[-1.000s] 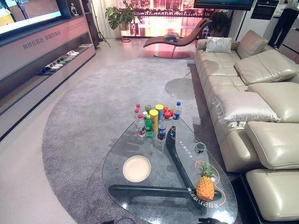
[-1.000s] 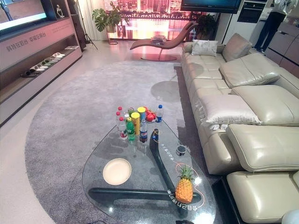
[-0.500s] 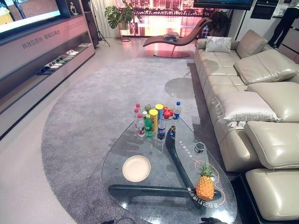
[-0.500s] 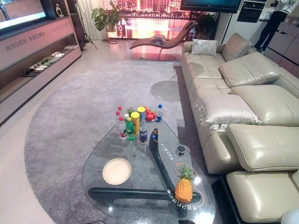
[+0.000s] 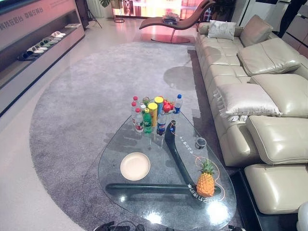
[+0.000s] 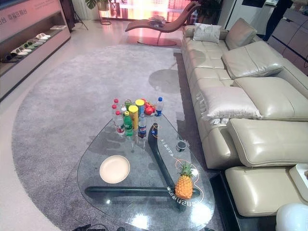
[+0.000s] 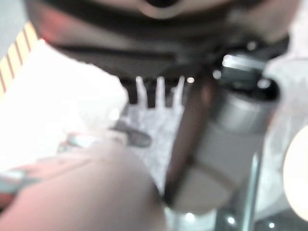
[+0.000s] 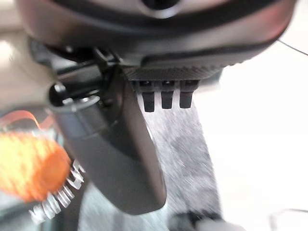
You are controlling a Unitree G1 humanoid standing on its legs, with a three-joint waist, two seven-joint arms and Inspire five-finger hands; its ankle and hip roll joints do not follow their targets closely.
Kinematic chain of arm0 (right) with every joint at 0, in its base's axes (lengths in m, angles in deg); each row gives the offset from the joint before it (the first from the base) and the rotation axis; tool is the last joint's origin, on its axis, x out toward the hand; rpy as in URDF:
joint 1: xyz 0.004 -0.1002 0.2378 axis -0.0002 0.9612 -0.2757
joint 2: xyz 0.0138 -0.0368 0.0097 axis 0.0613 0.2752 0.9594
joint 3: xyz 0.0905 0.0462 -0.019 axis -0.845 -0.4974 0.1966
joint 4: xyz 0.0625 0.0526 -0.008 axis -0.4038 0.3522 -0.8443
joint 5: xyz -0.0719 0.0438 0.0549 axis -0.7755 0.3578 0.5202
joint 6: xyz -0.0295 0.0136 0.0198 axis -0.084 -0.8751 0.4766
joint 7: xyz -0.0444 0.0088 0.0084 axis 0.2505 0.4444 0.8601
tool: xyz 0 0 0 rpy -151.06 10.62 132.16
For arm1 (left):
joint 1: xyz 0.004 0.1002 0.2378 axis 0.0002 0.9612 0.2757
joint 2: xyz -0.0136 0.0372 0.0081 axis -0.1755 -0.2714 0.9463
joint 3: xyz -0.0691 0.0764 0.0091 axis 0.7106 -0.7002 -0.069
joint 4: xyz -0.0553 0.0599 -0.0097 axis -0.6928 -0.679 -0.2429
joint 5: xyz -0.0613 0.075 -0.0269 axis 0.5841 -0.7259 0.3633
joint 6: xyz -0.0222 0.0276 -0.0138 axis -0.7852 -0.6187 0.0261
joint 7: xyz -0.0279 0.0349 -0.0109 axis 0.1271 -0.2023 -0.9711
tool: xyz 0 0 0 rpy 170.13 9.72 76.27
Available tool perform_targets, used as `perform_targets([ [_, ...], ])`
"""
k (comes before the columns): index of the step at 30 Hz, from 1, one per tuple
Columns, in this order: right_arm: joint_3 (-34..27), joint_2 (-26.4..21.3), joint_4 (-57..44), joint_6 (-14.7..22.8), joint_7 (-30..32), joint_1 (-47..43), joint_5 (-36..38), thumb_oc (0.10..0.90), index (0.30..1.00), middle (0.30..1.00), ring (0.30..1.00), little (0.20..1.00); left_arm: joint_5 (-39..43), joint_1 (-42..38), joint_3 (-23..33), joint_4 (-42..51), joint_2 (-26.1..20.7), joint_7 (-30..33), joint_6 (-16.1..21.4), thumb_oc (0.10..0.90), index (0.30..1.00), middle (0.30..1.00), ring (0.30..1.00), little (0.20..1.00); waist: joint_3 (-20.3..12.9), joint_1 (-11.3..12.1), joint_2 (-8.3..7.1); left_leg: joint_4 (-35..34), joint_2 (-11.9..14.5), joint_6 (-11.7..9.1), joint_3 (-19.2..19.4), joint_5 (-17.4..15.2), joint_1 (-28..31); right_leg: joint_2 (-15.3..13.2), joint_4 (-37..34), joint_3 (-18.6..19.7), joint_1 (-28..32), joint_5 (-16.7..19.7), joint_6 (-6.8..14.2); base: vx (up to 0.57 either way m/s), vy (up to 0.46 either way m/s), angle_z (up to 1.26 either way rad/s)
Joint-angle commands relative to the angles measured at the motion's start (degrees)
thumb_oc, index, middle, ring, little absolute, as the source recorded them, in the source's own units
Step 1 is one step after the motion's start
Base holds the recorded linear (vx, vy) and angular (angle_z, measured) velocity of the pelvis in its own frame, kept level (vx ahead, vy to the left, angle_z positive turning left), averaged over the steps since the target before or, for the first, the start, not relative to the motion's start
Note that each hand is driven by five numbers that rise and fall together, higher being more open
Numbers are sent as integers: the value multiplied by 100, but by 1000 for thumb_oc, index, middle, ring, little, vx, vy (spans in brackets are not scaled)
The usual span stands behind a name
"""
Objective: Pick up the fruit to the plate
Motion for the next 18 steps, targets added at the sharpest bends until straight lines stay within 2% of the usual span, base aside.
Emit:
perform_targets([
  [1,-138,-378,-1003,206,580,-136,361,800,900,900,900,900,-84,247,-137,-280,17,-115,-29,800,900,900,900,900,5,-33,-120,232,-6,-3,121,-463,-9,-284,131,16,-196,171,434,0,0,0],
  [5,-210,-425,-2055,174,1028,-53,563,800,900,900,900,900,-75,335,-130,-185,7,-97,-43,800,900,900,900,900,50,-81,-128,271,-11,4,136,-483,-48,-270,155,27,-242,164,422,0,0,0],
  [6,-210,-424,-2059,171,1029,-50,563,800,900,900,900,900,-75,336,-130,-184,7,-97,-43,800,900,900,900,900,50,-81,-128,273,-11,4,136,-484,-49,-270,155,27,-242,163,422,0,0,0],
  [7,-251,-443,-2728,139,1321,-42,720,800,900,900,900,900,6,395,-142,-104,34,-47,-62,800,900,900,900,900,97,-109,-129,370,-13,3,159,-514,-101,-265,198,48,-278,151,409,0,0,0],
  [10,-218,-467,-3250,229,1437,-76,773,800,900,900,900,900,106,394,-149,-42,51,-13,-96,800,900,900,900,900,188,-116,-119,511,-19,10,153,-530,-213,-260,303,54,-357,122,382,0,0,0],
  [14,-190,-479,-3632,374,1530,-132,847,800,900,900,900,900,202,396,-185,30,56,37,-122,800,900,900,900,900,302,-104,-114,702,-34,32,133,-551,-377,-251,461,46,-480,69,350,-6,-10,0],
  [18,-117,-449,-3957,595,1750,-285,903,800,900,900,900,900,345,288,-252,89,26,73,-101,800,900,900,900,900,557,-86,-97,962,-56,65,81,-542,-685,-212,665,47,-711,37,299,-56,-40,1],
])
